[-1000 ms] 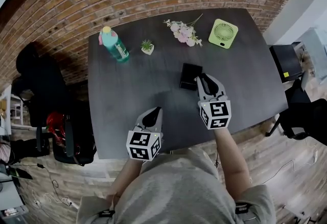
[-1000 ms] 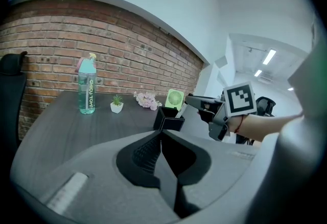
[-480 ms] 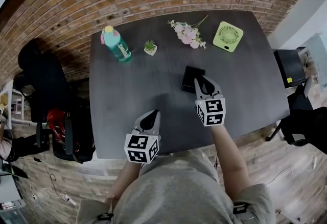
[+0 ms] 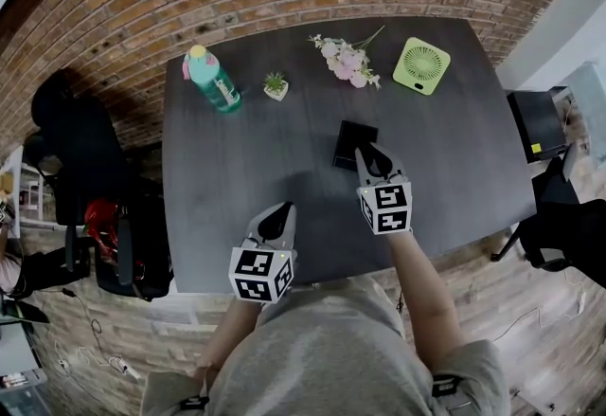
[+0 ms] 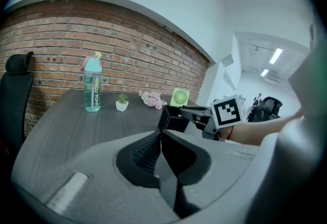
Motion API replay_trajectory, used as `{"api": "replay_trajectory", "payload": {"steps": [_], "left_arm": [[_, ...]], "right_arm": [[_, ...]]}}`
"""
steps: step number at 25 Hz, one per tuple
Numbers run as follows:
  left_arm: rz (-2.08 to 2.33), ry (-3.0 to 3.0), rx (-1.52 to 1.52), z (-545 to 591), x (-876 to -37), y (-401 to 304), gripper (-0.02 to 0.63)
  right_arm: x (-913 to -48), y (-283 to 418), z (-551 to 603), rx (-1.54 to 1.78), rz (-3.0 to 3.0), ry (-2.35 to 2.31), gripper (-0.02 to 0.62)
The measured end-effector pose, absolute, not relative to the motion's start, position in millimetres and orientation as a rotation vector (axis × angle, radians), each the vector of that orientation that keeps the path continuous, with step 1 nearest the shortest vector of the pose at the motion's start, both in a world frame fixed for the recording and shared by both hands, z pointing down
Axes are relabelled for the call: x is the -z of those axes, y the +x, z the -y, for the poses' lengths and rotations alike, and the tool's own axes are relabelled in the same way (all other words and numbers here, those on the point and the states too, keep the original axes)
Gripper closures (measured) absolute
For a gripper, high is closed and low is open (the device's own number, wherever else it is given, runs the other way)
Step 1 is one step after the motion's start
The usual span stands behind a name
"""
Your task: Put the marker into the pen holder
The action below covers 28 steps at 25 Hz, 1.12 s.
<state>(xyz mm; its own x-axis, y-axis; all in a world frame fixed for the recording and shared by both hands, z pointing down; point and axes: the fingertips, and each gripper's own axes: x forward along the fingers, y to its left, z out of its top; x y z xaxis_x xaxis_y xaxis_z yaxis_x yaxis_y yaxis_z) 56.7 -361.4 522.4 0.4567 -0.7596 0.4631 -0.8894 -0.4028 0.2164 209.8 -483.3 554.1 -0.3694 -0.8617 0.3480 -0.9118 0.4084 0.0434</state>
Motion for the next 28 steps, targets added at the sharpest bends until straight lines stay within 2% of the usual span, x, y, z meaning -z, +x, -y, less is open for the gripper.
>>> {"api": "replay_trajectory", "payload": {"steps": [28], "left_arm": [[1.345,2.326,-0.391,353.0,-517.9,57.7,0.586]], "right_arm": [[-556.0,218.9,467.3,-0.256,2.31,1.564,0.523]]}}
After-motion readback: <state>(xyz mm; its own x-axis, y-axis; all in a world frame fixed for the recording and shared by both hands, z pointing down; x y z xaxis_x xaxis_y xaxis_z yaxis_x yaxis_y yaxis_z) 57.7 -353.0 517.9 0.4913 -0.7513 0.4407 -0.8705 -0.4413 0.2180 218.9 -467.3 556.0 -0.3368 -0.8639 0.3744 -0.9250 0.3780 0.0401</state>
